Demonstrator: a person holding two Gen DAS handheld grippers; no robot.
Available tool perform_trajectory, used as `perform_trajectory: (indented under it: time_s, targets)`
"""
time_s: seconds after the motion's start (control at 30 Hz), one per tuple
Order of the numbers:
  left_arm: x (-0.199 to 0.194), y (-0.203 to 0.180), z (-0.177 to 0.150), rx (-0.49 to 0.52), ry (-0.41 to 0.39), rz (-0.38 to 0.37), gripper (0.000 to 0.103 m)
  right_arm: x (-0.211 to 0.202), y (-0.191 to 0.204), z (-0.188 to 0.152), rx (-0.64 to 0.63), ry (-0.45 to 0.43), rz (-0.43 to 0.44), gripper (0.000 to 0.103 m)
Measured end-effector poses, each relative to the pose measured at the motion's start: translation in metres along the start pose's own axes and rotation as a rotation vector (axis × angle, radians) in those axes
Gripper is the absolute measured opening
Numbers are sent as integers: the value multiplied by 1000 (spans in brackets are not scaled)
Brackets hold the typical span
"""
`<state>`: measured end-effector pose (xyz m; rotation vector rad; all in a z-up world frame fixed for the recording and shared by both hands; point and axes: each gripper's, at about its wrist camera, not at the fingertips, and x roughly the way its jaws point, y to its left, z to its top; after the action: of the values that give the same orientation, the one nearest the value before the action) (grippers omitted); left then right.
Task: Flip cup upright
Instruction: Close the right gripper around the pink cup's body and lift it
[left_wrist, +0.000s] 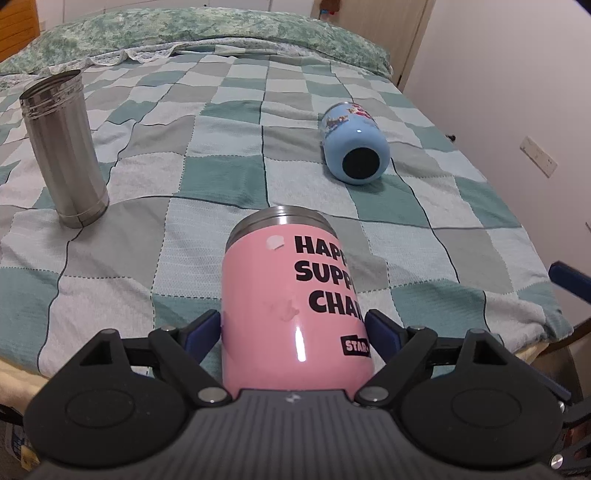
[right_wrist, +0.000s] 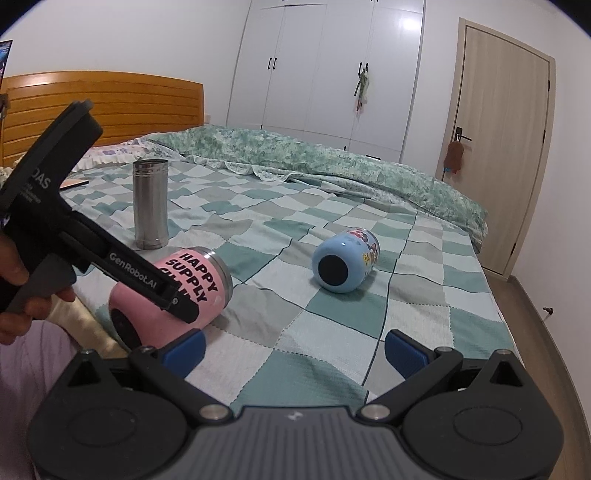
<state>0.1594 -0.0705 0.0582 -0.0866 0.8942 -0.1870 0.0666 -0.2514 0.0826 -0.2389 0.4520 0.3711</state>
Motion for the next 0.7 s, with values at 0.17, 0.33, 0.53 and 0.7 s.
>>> perform_trajectory:
  time_s: [0.17, 0.33, 0.53, 0.7]
  targets:
    - [-21, 4, 1, 24, -32, -31, 103, -2, 4, 5, -6, -1, -4, 103]
    - [-45, 20, 6, 65, -99, -5, 103, -4, 15, 19, -23, -8, -5, 103]
    - [-60, 58, 10, 94, -133, 6, 103, 12, 32, 41, -13, 1, 23, 103]
    - [-63, 90, 15, 142, -147, 28, 103, 40, 47, 60, 54, 49, 56, 103]
